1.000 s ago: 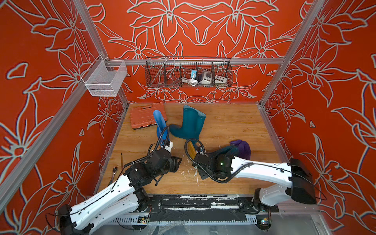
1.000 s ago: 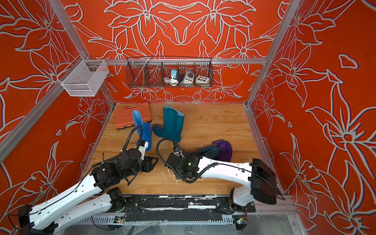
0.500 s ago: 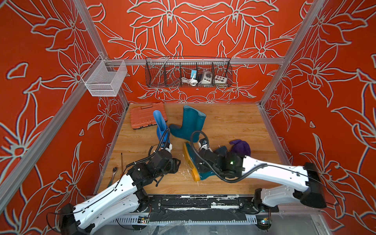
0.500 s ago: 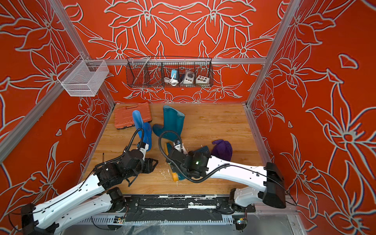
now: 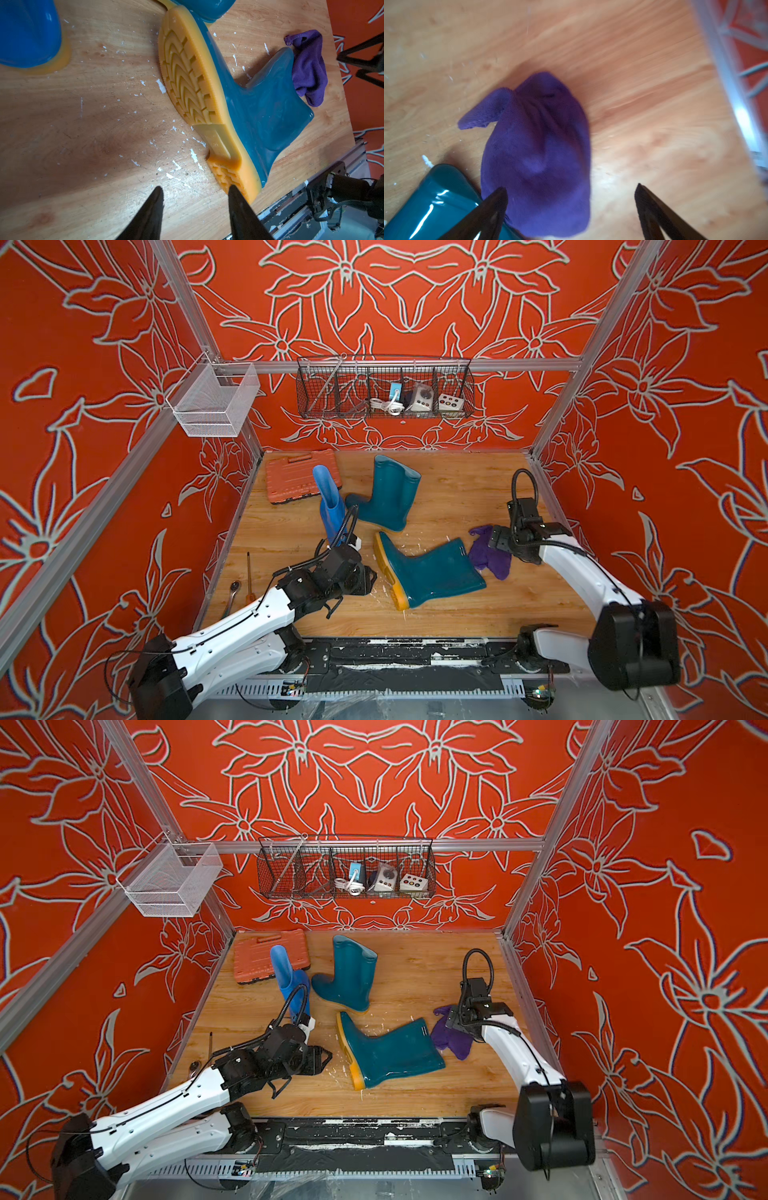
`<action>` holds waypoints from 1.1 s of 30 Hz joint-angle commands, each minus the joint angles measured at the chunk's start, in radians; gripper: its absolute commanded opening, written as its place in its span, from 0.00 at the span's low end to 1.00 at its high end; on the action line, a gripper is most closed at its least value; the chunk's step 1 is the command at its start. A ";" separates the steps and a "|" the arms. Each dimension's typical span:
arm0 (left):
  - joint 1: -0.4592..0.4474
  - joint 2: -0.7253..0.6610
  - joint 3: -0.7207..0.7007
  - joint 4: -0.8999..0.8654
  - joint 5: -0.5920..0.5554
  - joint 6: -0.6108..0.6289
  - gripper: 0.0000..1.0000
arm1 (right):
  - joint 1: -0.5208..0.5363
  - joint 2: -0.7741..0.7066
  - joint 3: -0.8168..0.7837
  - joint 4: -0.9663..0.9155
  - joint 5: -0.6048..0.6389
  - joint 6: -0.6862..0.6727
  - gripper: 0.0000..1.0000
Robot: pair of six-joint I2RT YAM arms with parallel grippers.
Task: Wipe the rubber boots with a cloth
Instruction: Pick up the cleaning item at the center of the board, then wipe the dirt off the rubber boot.
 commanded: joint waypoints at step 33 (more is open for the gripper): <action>-0.051 0.451 0.049 0.326 0.151 -0.130 0.55 | 0.407 -0.149 0.005 0.089 -0.185 -0.019 0.00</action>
